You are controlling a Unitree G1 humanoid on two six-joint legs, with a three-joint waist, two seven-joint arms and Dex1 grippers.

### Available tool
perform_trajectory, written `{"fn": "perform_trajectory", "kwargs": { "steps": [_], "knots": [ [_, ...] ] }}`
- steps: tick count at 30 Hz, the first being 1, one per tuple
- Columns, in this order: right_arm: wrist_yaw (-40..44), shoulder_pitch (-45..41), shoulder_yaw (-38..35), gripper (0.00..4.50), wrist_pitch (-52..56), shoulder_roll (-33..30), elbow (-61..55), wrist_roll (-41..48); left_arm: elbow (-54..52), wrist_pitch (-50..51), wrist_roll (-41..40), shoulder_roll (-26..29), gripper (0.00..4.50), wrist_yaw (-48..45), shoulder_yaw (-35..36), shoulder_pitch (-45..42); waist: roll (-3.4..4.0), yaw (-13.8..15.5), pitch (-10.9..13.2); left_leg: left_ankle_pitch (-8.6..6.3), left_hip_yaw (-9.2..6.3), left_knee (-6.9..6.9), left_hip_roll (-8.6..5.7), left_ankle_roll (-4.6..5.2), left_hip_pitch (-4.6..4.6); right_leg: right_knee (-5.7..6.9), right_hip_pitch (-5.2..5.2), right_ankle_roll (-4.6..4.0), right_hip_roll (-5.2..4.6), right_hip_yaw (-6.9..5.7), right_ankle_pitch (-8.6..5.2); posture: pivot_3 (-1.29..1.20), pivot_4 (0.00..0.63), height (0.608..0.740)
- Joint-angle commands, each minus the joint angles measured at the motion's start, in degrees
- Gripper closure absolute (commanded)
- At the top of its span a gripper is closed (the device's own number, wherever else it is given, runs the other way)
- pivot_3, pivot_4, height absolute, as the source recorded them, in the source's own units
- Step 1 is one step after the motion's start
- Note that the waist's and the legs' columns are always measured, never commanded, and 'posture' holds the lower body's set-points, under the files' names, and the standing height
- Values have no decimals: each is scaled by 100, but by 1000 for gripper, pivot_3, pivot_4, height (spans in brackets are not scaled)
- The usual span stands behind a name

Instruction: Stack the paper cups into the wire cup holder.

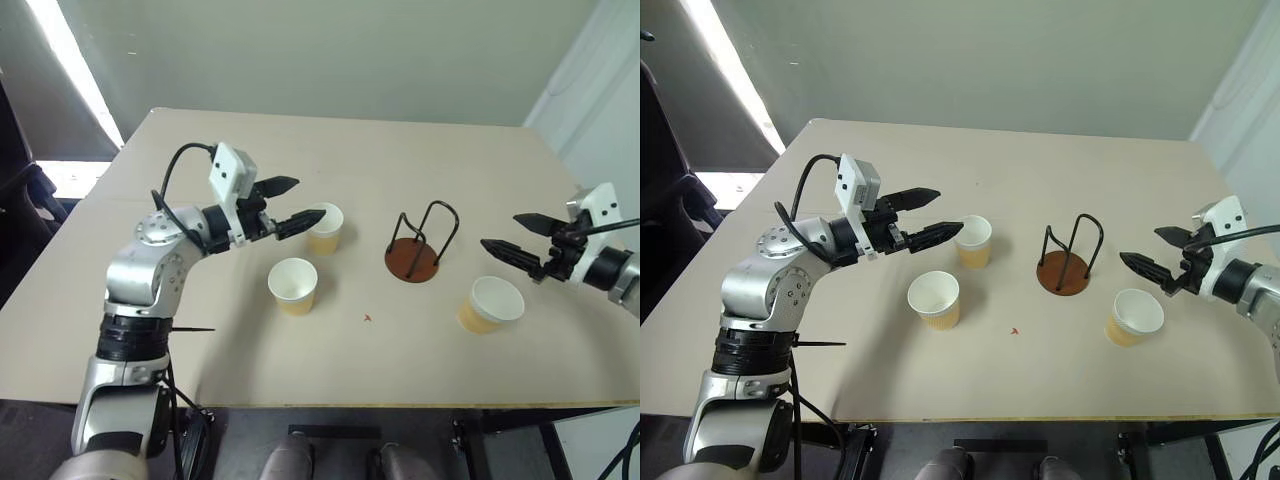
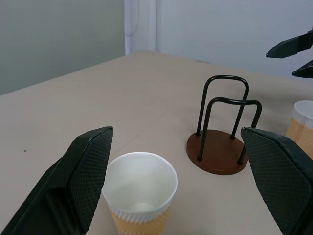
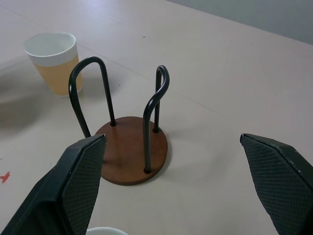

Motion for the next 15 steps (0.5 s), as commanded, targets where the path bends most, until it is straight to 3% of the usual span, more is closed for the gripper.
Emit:
{"fn": "perform_trajectory", "kwargs": {
  "steps": [1, 15],
  "knots": [
    [-24, -2, -275, 0, -2, -103, -222, 81, -62, -99, 4, -30, 30, -39, 0, -207, 0, 0, 0, 0, 0, 0, 0, 0, 0, 0, 0, 0, 0, 0, 0, 0, 150, 740],
    [203, 15, -68, 0, 232, -287, -299, 178, 176, -179, 115, 17, 30, -708, -299, -455, 0, 2, 0, 1, 0, 0, 0, 1, 0, -1, 1, 2, 0, 0, -1, 0, 150, 740]
  ]
}}
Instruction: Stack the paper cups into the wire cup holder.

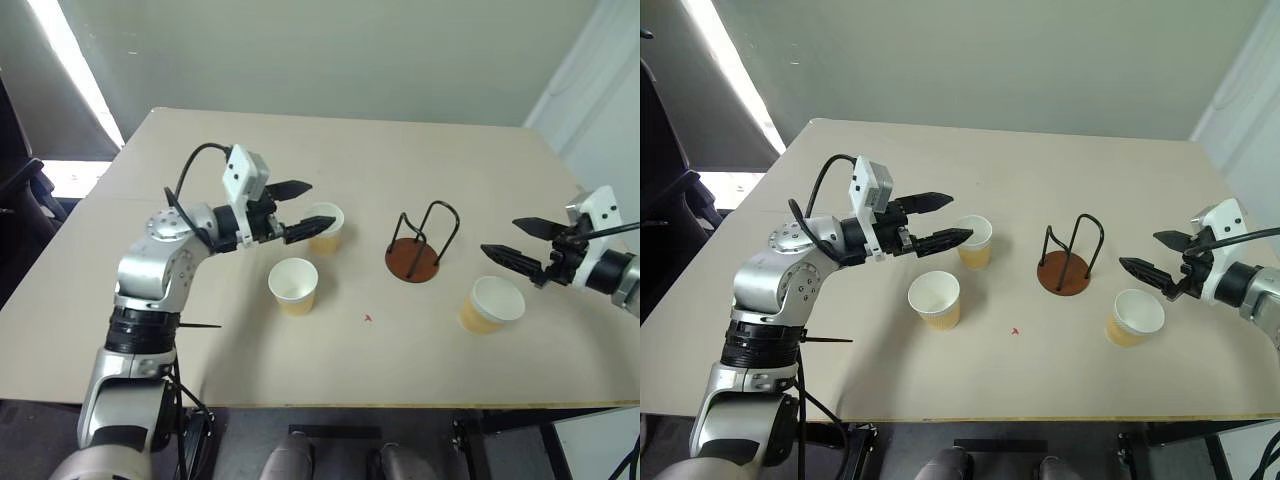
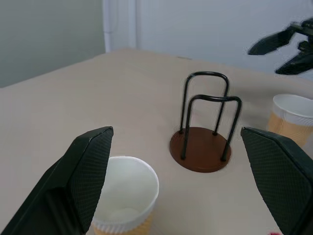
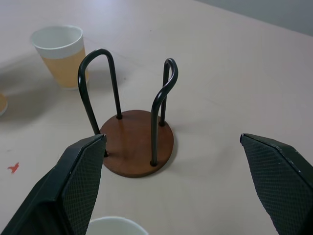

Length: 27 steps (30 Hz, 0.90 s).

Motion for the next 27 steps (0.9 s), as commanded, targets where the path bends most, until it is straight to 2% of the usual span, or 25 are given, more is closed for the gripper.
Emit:
{"fn": "perform_trajectory", "kwargs": {
  "steps": [1, 15, 27],
  "knots": [
    [146, -100, 2, 0, 61, -127, -125, 98, 33, -145, 37, 71, 30, -227, -39, -264, 0, -1, 0, 0, 0, 0, 0, 0, 0, 0, 0, 0, 0, 0, 0, 0, 150, 740],
    [389, -947, 990, 0, -159, 192, 895, -315, 126, -173, 97, 25, 30, -459, -106, -452, 0, -4, 0, 1, -1, 1, 0, 3, 0, 0, -1, 4, 0, 0, 0, 0, 150, 740],
    [487, -1614, 1404, 0, -522, 627, 1688, -764, -64, -91, 37, 59, 30, -449, -57, -327, 0, -4, 0, 2, -4, 0, 1, 4, -1, 1, -2, 4, 0, -1, 0, 0, 150, 740]
  ]
}}
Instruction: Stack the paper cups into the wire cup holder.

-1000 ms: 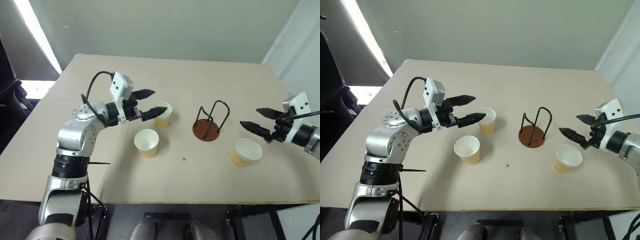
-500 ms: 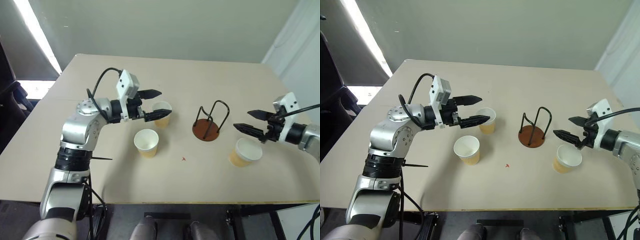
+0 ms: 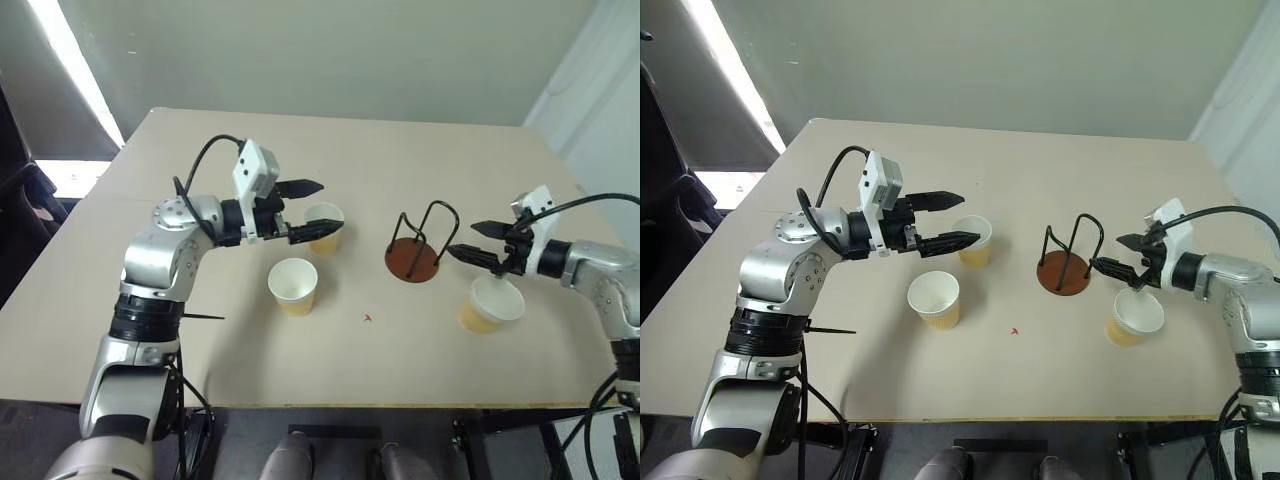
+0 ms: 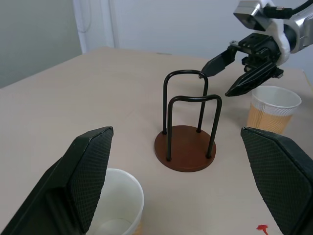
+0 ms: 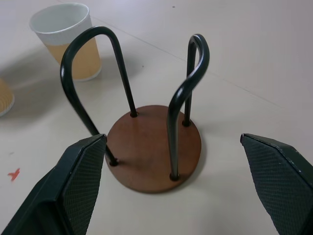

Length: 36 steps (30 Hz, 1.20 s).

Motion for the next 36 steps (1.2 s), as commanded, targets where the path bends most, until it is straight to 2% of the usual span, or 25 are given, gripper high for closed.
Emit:
{"fn": "perform_trajectory", "kwargs": {
  "steps": [1, 6, 11, 15, 18, 22, 24, 30, 36],
  "knots": [
    [67, -188, -22, 0, -156, 36, -2, -72, -261, 2, -107, 46, 30, -21, 127, -22, 0, 0, 0, 0, 0, 0, 0, 0, 0, 0, 0, 0, 0, 0, 0, 0, 150, 740],
    [47, -305, 14, 0, -156, 146, 66, -127, -328, 70, -233, 54, 30, -121, 151, 29, 0, -2, 0, 0, 0, 0, 0, 0, 0, 0, 0, 0, 0, 0, 0, 0, 150, 740],
    [34, -330, 26, 0, -122, 233, 48, -134, -538, 353, -481, 323, 30, -533, 108, 216, 0, -4, 0, 0, 1, -3, 0, -1, 0, 1, 0, 0, 0, 0, 0, 0, 150, 740],
    [5, -380, 47, 1230, -126, 314, 89, -167, -587, 543, -598, 594, 0, -883, 45, 270, 0, 1, 0, 0, 0, -4, 0, -1, 0, 0, -2, -1, 0, 0, 0, 0, 150, 740],
    [-27, -407, 72, 2318, -122, 403, 91, -201, -546, 487, -467, 821, 0, -1125, -83, 298, 0, -4, 0, 0, 0, -3, 0, -1, 0, -1, -2, -1, -1, 1, 0, 0, 150, 740],
    [-78, -433, 78, 3859, -130, 518, 118, -250, -532, 475, -465, 914, 0, -1229, -108, 276, 0, 0, 0, 0, -3, -4, 0, -1, -1, -1, -3, -1, -1, 0, 0, 0, 150, 740],
    [-98, -426, 75, 4464, -119, 557, 100, -251, -547, 483, -477, 904, 0, -1216, -109, 279, 0, -3, 0, 0, -2, -4, 0, -1, -2, -1, -3, -1, -3, 0, 0, 0, 150, 740],
    [-18, -422, 29, 4464, 36, 448, -110, -172, -652, 542, -513, 903, 0, -1269, -144, 325, 0, -5, 0, 0, -2, -4, 0, -1, -1, -1, -2, -1, -3, 0, 0, 0, 150, 740],
    [255, -202, -94, 4464, 593, -49, -1453, 220, -856, 594, -530, 1216, 0, -1664, -238, 380, 1, -6, 1, 0, -2, -9, 0, -2, -19, 0, -17, -1, -3, -2, 0, 0, 150, 740]
  ]
}}
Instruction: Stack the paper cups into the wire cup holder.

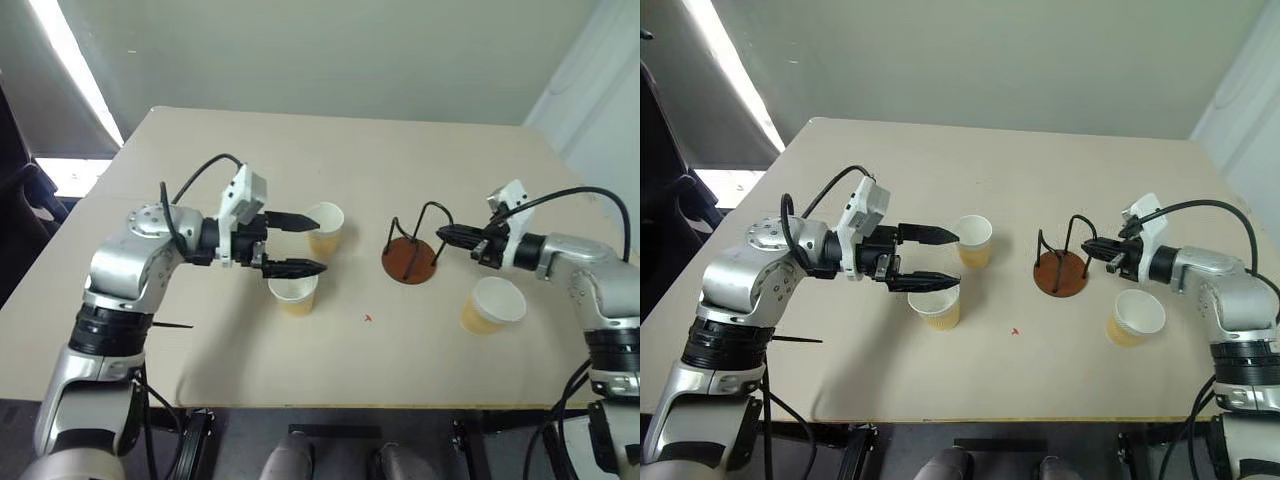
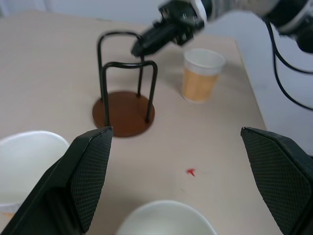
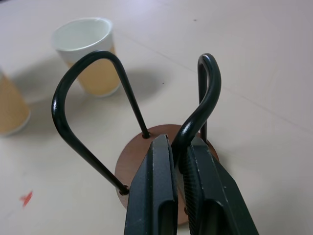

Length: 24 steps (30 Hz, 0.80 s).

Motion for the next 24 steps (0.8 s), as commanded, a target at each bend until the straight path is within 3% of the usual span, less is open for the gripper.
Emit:
{"fn": "perform_trajectory", "kwargs": {
  "steps": [1, 11, 24],
  "knots": [
    [205, 60, -255, 4464, 333, -315, -1027, 420, -264, 0, -50, 251, 0, -275, 27, -37, 0, -6, 0, 0, 0, -1, 0, -1, -1, 0, 0, 0, 0, 0, 0, 0, 150, 740],
    [105, 359, -154, 4464, 1348, -550, -2819, 1440, -427, -6, -89, 667, 0, -976, -154, -97, -1, -14, 0, -1, -4, -2, 0, -1, -5, -27, 2, 1, 0, -1, 0, 0, 150, 740],
    [286, 359, 600, 4464, 1191, -529, -2924, 1411, -1127, 217, -274, 1064, 0, -1448, -273, 195, -1, -35, -1, -1, -8, -3, 4, 1, -6, -31, 1, 2, 1, -2, 0, 0, 150, 740]
  ]
}}
